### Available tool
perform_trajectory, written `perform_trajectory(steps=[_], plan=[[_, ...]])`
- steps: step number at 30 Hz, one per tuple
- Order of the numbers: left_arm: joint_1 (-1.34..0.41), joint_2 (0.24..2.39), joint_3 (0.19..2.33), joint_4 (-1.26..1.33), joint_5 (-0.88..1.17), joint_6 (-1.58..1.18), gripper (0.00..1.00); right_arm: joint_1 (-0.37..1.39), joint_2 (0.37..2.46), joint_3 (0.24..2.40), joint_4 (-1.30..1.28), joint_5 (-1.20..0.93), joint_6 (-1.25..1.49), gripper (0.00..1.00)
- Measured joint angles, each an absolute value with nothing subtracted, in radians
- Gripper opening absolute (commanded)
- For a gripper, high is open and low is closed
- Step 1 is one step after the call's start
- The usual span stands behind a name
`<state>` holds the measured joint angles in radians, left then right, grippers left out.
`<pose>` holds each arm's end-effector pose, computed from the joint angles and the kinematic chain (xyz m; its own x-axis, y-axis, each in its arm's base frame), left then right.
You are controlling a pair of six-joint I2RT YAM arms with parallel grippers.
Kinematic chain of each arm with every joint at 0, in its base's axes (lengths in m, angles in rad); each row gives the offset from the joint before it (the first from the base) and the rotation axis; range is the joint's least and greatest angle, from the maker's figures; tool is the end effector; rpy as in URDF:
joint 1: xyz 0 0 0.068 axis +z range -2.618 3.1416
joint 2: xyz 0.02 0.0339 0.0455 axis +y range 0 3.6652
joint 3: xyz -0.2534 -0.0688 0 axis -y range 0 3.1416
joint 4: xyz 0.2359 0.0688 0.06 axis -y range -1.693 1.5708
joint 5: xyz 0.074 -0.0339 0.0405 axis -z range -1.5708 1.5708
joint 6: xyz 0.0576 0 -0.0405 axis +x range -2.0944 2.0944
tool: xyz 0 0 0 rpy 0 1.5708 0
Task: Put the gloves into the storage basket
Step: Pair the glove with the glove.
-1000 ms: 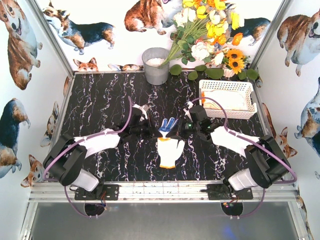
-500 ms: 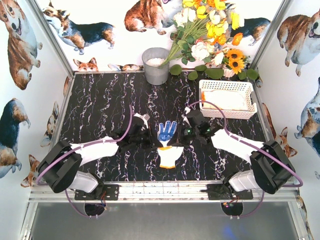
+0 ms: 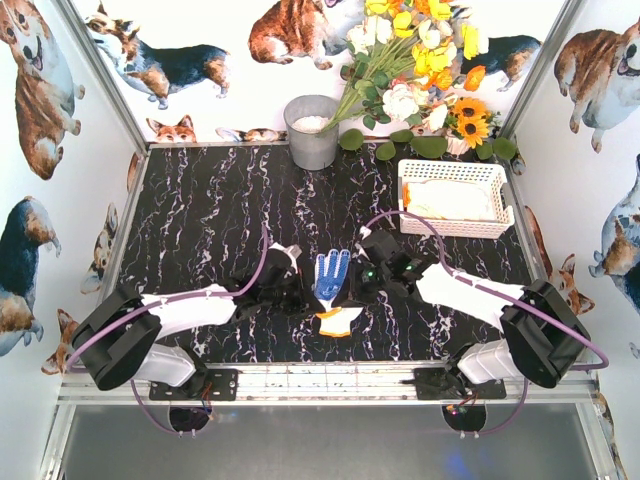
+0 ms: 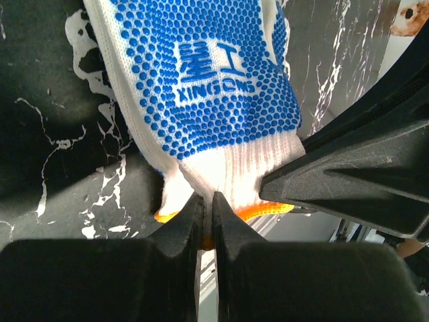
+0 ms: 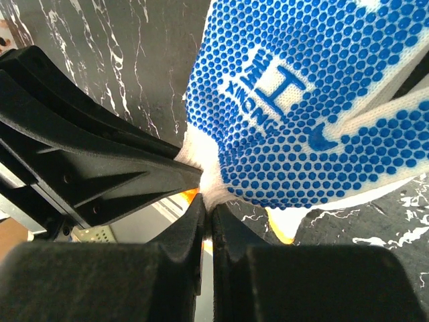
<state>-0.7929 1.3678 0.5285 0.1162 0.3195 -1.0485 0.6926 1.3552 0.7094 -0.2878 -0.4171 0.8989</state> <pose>0.1749 -0.2033 0.1411 -0.9611 -0.1969 -0.1939 0.0174 0.6572 -0.7535 0.1895 0.1876 0.1652 -0.9871 0.1107 -0.1155 0.0053 0.7439 0.6683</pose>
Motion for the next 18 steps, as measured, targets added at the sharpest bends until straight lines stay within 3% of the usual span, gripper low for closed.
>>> perform_trajectory(steps=[18], plan=[[-0.848,1.394,0.49,0.164,0.302,-1.086,0.0,0.731,1.348,0.657,-0.304,-0.386,0.919,0.0]])
